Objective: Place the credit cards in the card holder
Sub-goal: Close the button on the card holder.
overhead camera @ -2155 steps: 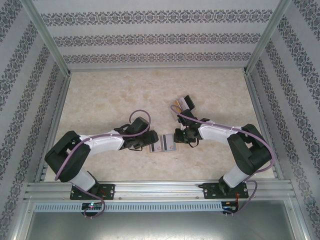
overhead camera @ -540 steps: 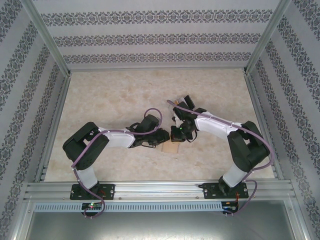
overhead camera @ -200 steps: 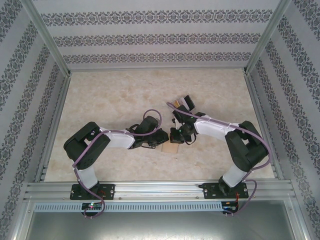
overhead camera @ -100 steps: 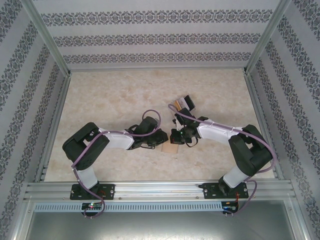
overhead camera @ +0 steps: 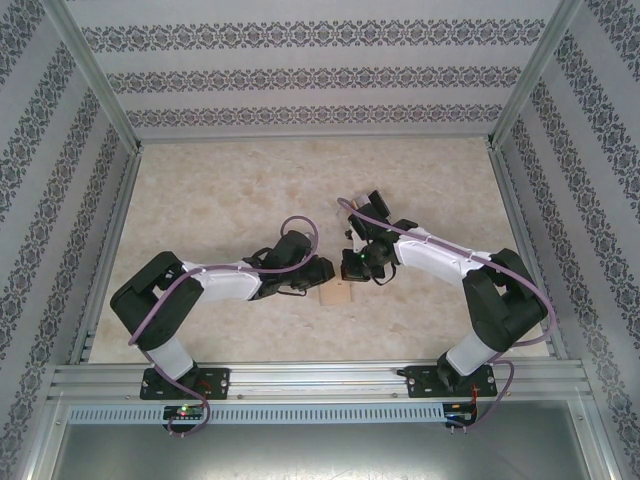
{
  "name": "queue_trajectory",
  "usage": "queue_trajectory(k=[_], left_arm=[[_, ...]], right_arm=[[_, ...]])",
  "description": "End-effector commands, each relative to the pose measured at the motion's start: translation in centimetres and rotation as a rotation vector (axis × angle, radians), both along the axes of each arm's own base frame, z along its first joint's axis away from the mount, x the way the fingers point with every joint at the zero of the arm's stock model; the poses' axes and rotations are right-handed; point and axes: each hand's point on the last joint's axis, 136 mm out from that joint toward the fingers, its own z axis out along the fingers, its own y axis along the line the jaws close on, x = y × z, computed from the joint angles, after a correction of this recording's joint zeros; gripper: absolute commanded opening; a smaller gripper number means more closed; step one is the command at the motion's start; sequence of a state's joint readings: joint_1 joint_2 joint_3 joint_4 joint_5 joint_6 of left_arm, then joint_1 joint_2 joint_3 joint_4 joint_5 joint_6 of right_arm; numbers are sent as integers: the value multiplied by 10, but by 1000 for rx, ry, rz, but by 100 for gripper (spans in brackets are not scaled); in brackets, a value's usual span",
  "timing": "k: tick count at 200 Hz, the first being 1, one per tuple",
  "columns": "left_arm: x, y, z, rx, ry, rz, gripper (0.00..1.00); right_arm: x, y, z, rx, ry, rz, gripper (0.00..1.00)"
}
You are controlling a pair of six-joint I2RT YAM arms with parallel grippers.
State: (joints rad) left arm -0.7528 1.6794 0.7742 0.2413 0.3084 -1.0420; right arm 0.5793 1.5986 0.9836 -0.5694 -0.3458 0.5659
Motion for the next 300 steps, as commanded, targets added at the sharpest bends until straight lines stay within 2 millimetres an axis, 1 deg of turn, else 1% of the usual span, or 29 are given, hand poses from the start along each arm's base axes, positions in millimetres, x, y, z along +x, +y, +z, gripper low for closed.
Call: queue_trajectory(k=[1, 8, 23, 39, 50, 69, 88, 103, 152, 184, 234, 272, 290, 300], left_arm=[[-5, 12, -5, 66, -8, -7, 27], [-5, 15, -8, 79, -2, -3, 26], [-5, 19, -8, 92, -6, -1, 26], [-4, 24, -6, 98, -17, 11, 27], [-3, 26, -2, 99, -33, 16, 30], [-2, 30, -2, 127, -34, 18, 30], [-2, 34, -7, 140, -25, 25, 31], [-3, 35, -13, 145, -9, 24, 30], [-7, 29, -24, 130, 28, -3, 29], [-8, 23, -31, 119, 53, -24, 28], [-6, 17, -35, 120, 68, -43, 26], [-6, 17, -35, 122, 67, -39, 26], [-6, 18, -35, 124, 68, -36, 26], [-6, 18, -35, 124, 70, -36, 26]], right_arm=[[-6, 0, 4, 48, 40, 37, 0], [-6, 4, 7, 94, 54, 57, 0], [-5, -2, 4, 70, 58, 66, 0], [-4, 1, 7, 114, 67, 70, 0], [-3, 1, 5, 116, 85, 64, 0], [-2, 2, -1, 102, 102, 66, 0], [-3, 4, -8, 80, 122, 67, 0], [-2, 6, -10, 71, 118, 70, 0], [-1, 9, -9, 73, 120, 62, 0], [-1, 11, -2, 88, 117, 61, 0], [-4, 20, -7, 85, 135, 70, 0], [-6, 13, -14, 37, 143, 56, 0], [-6, 8, -16, 10, 136, 51, 0], [-6, 8, -15, 12, 136, 52, 0]])
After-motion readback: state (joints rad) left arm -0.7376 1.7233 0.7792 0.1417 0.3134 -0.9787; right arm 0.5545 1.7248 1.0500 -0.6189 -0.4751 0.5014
